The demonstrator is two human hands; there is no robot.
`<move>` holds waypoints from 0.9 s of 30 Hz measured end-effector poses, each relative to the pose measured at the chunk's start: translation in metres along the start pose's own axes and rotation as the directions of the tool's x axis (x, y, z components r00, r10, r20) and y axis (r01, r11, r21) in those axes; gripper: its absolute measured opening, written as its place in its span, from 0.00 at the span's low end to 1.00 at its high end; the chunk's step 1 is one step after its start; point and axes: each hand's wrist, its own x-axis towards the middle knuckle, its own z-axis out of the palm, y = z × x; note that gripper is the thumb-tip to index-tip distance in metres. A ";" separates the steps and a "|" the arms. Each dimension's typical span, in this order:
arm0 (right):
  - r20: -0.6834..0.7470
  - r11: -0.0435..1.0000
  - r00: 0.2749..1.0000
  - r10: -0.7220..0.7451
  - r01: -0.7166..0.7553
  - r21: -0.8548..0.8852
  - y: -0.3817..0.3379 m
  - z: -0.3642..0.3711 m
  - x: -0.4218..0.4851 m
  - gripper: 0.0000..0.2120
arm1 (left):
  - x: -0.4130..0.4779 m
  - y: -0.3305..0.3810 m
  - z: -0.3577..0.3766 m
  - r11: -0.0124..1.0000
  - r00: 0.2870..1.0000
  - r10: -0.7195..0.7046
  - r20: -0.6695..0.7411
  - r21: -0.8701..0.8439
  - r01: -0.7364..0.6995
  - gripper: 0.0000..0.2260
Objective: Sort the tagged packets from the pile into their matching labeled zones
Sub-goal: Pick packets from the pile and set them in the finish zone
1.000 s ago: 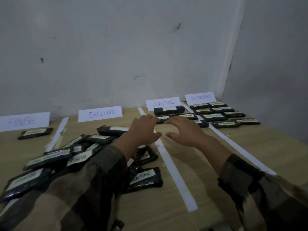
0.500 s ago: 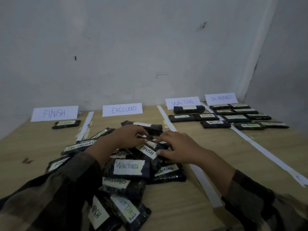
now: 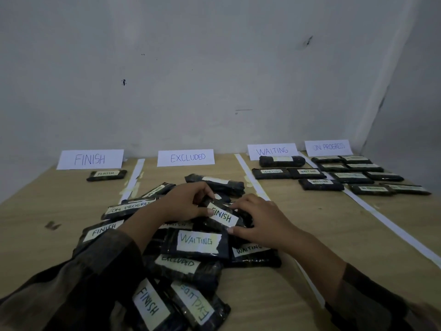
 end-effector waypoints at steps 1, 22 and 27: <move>-0.020 1.000 1.000 -0.007 0.007 -0.012 -0.001 0.000 0.001 0.29 | 0.000 -0.001 -0.001 0.999 1.000 -0.006 -0.022 -0.032 0.006 0.14; -0.092 0.960 0.982 -0.165 0.138 -0.242 -0.044 -0.028 0.095 0.40 | -0.037 -0.058 -0.066 0.991 0.925 -0.135 -0.354 -0.061 0.122 0.19; -0.046 0.940 0.977 -0.210 0.189 -0.283 -0.073 -0.017 0.140 0.39 | -0.065 -0.097 -0.091 0.966 0.881 -0.185 -0.436 0.083 0.244 0.21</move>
